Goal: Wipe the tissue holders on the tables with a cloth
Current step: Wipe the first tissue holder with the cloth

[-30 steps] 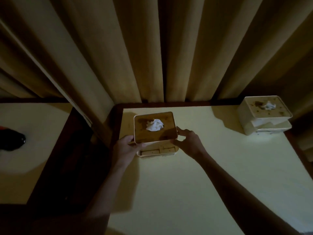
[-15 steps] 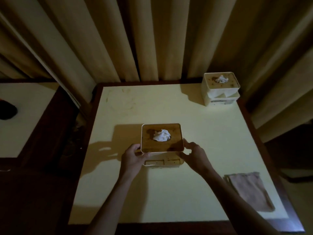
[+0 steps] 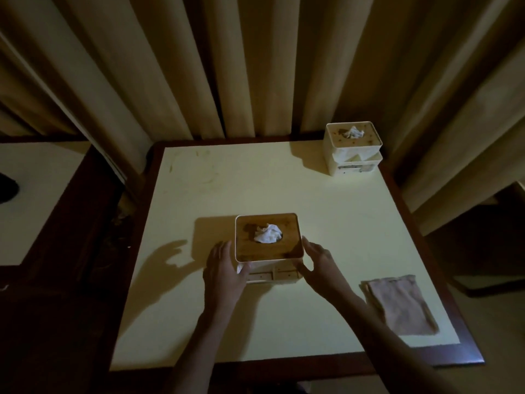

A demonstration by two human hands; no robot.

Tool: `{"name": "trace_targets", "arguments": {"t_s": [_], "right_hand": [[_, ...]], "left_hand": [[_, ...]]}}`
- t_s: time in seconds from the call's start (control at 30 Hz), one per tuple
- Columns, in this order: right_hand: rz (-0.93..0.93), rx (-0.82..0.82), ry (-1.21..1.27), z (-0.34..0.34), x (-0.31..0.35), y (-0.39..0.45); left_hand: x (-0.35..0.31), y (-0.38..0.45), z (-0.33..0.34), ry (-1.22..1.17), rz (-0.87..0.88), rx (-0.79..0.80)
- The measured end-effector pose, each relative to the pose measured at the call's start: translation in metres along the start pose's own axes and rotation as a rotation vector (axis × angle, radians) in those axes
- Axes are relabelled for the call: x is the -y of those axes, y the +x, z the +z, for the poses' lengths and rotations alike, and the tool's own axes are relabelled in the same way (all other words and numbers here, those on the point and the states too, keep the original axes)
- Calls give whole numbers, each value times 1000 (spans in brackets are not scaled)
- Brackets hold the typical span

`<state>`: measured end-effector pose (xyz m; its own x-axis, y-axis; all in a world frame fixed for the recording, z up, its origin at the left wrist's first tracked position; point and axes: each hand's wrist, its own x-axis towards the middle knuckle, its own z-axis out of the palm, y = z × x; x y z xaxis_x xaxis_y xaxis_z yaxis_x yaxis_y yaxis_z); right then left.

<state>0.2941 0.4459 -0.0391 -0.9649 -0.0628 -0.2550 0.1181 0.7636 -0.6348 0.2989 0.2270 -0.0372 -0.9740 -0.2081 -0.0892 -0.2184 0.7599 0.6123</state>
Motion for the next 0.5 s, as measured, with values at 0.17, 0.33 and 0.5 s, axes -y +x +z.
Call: {"name": "trace_targets", "arguments": {"t_s": [0.17,0.33,0.5], "right_hand": [[-27,-6,-175,-16,-21,-16],[126,27,-318,-53,-79,-46],[283,-13,-270,-91,-151,-71]], "left_hand": [[-18,-16,3,177,341,-100],[-70,-36,32,123,644,16],[-134,-60,93,147,639,427]]}}
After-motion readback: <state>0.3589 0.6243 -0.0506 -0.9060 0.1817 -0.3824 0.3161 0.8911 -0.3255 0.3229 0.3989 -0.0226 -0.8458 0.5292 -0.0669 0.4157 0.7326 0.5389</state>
